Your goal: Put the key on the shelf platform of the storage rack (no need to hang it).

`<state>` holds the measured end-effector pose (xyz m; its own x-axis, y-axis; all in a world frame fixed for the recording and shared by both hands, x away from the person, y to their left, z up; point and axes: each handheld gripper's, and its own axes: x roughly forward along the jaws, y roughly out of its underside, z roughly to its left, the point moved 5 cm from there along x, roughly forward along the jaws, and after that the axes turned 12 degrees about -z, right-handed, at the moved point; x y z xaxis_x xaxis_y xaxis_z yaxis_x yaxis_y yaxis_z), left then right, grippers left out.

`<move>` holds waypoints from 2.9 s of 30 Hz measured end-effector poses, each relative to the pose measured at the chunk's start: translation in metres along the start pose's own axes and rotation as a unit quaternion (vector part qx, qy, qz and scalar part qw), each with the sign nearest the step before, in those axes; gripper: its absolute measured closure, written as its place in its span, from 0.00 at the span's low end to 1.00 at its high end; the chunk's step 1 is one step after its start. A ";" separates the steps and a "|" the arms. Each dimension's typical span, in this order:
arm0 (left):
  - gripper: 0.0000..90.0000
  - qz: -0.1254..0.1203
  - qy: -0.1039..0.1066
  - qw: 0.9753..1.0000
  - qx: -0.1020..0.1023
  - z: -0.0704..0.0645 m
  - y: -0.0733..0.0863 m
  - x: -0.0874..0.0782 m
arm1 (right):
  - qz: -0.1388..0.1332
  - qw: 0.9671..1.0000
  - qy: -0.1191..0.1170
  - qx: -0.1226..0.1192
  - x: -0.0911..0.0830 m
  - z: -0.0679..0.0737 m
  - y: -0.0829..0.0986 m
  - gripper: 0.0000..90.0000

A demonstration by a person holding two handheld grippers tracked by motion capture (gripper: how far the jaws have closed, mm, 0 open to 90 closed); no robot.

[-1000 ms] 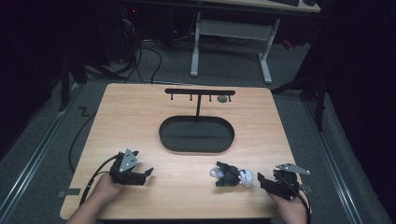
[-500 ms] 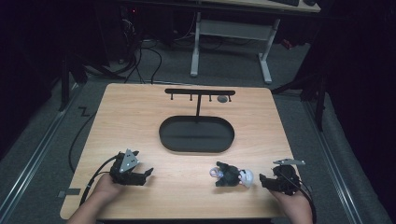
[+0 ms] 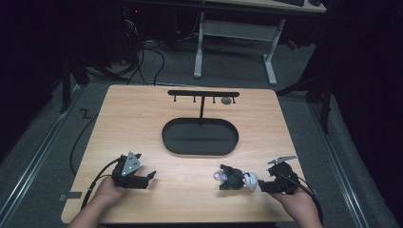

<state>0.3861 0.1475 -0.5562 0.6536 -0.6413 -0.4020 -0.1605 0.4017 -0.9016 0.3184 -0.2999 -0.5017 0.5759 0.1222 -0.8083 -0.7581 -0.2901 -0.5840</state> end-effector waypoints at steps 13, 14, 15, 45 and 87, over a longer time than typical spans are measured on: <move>0.17 0.001 -0.001 1.000 -0.001 0.000 0.000 0.000 | 0.026 0.997 -0.043 -0.057 -0.005 0.025 -0.013 0.17; 0.17 0.001 -0.001 1.000 -0.001 0.000 0.000 0.000 | 0.026 0.997 -0.043 -0.057 -0.005 0.025 -0.013 0.17; 0.17 0.000 -0.001 1.000 -0.002 0.000 0.000 0.001 | 0.030 0.997 -0.048 -0.058 -0.003 0.027 -0.014 0.17; 0.17 0.001 0.001 1.000 -0.002 0.000 0.000 0.000 | 0.062 0.987 -0.086 -0.122 0.042 0.056 -0.026 0.22; 0.17 0.002 0.001 1.000 -0.002 0.000 0.000 0.000 | 0.064 0.987 -0.089 -0.114 0.041 0.057 -0.018 0.49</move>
<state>0.3864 0.1474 -0.5565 0.6521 -0.6404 -0.4059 -0.1655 0.4022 -0.9005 0.3386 -0.2354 -0.5287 0.4015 0.2289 -0.8868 -0.7211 -0.5179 -0.4602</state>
